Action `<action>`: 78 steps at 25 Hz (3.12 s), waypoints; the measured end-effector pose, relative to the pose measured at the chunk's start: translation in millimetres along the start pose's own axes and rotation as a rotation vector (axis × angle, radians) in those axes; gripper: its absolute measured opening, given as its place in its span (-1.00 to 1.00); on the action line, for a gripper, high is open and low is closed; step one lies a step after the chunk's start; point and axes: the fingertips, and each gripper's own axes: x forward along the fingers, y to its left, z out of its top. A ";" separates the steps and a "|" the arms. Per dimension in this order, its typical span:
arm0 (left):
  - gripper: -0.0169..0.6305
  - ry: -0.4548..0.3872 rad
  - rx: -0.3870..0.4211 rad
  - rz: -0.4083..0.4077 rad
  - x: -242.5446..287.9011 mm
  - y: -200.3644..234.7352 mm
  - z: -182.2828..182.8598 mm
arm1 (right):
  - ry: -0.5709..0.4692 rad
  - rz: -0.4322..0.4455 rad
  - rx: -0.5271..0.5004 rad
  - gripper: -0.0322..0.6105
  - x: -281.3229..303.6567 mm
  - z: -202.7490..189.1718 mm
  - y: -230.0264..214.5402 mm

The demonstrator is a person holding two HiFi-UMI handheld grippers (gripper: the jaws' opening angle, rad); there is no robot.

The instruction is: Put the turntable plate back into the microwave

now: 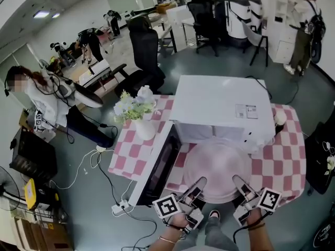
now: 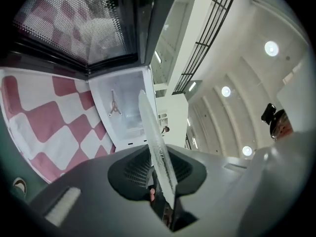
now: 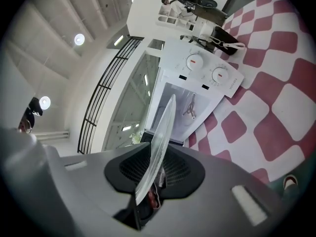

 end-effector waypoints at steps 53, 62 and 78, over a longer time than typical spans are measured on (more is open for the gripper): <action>-0.84 -0.251 -0.230 -0.061 42.2 100.8 29.1 | 0.163 -0.086 -0.116 -0.50 56.4 26.9 -93.9; -0.84 -0.293 -0.222 -0.044 42.2 101.5 40.5 | 0.071 -0.283 -0.197 -0.51 20.3 38.1 -114.6; -0.84 -0.358 -0.209 -0.007 63.6 106.3 51.7 | -0.010 -0.740 -0.481 -0.76 -31.2 57.4 -150.6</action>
